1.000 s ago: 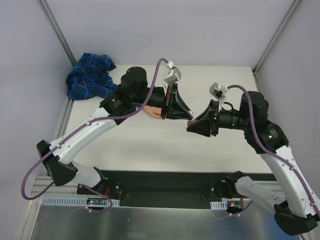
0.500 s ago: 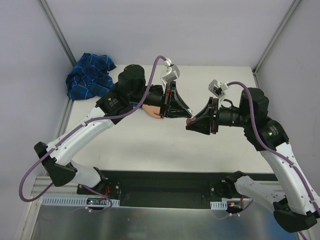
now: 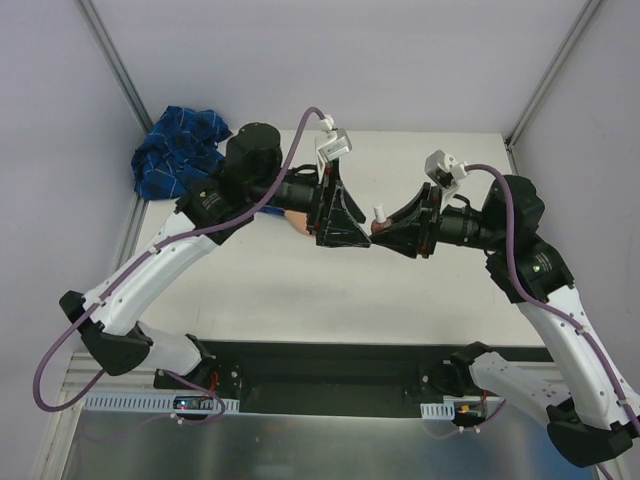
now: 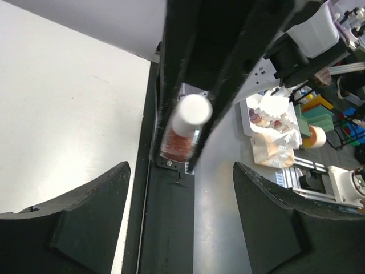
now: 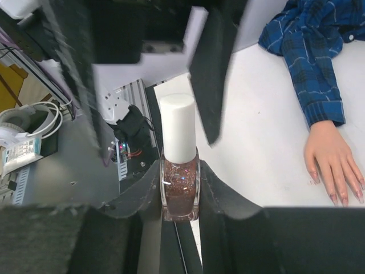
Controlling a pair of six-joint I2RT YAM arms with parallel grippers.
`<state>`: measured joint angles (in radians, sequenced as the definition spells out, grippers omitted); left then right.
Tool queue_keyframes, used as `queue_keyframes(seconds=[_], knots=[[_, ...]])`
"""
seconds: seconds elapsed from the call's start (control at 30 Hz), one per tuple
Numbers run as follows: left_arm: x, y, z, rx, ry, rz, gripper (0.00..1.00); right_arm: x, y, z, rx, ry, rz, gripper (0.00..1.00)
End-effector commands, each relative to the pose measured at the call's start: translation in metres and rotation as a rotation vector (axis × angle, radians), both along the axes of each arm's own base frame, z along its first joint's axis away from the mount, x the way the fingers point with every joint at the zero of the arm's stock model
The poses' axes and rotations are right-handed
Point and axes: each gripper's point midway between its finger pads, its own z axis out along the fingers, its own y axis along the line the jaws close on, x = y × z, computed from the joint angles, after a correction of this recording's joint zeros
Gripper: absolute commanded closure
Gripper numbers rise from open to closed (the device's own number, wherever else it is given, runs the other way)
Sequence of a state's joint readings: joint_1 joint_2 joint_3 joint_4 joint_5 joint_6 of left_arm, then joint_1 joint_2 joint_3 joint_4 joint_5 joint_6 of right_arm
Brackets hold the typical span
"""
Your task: Paint the nails
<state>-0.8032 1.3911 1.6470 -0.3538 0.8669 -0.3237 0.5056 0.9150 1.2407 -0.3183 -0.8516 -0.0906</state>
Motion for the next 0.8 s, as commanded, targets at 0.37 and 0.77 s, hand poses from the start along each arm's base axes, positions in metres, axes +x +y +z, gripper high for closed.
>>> queue_keyframes(seconds=[0.37,0.77], knots=[[0.063,0.023,0.062,-0.173,-0.096,0.677,0.31,0.056,-0.006,-0.004,-0.021,-0.128,-0.440,1.00],[0.077,0.001,0.041,-0.103,-0.131,0.845,0.40,0.055,-0.007,-0.001,-0.046,-0.161,-0.481,1.00]])
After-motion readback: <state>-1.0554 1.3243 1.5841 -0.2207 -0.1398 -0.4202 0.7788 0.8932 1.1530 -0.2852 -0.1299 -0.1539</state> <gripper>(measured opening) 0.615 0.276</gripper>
